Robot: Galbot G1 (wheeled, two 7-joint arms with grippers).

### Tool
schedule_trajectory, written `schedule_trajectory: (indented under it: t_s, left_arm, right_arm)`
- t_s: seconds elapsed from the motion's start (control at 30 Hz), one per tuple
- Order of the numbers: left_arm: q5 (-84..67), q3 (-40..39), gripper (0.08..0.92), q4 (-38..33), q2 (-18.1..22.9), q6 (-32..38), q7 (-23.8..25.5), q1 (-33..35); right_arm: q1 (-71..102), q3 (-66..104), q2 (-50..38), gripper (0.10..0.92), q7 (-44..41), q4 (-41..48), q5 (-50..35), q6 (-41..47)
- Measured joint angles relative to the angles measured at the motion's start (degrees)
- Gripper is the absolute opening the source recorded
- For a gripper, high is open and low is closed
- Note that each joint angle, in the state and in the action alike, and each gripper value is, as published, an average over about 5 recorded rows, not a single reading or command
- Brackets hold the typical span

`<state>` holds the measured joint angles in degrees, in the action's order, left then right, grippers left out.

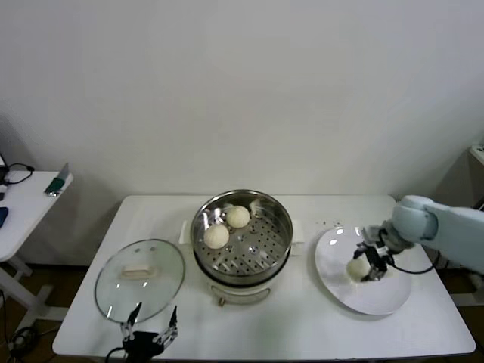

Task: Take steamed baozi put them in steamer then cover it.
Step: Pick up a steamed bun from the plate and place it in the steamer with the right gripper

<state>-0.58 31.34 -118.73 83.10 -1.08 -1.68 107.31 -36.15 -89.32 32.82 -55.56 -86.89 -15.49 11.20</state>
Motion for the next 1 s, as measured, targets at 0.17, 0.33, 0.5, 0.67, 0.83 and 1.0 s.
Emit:
schedule_trajectory:
  t_s: [0.17,0.33,0.5,0.67,0.83,1.0]
  left_arm:
    - [0.32,-0.08,0.823,0.06,0.09,0.09,-0.06,0.12]
    - [0.36,0.05,0.823,-0.01,0.11,0.27,-0.12,0.24]
    - [0.29,0.39,0.823,-0.40,0.29,0.47,-0.24,0.48]
    - [0.07,0.83,0.823,-0.58,0.36,0.69,-0.36,0.77]
    - [-0.33,1.24,0.823,-0.88,0.36,0.69,-0.39,0.85]
    - [-0.41,1.35,0.823,-0.86,0.41,0.63,-0.40,0.76]
  right_arm:
    - [-11.70,-2.64,6.65,0.651,-2.86,-1.60,-2.12,-6.13]
    - [-18.87,-1.48,14.38,0.653,-4.26,-3.62,-3.23,-11.31]
    - [-21.64,0.15,22.45,0.652,-4.46,-5.39,-2.72,-14.92]
    - [-21.28,0.31,29.97,0.649,-4.21,-6.14,-0.84,-17.52]
    - [-19.32,-0.22,35.06,0.648,-3.80,-6.68,1.51,-18.96]
    - [-16.75,-1.23,37.67,0.646,-3.35,-6.99,3.98,-19.47]
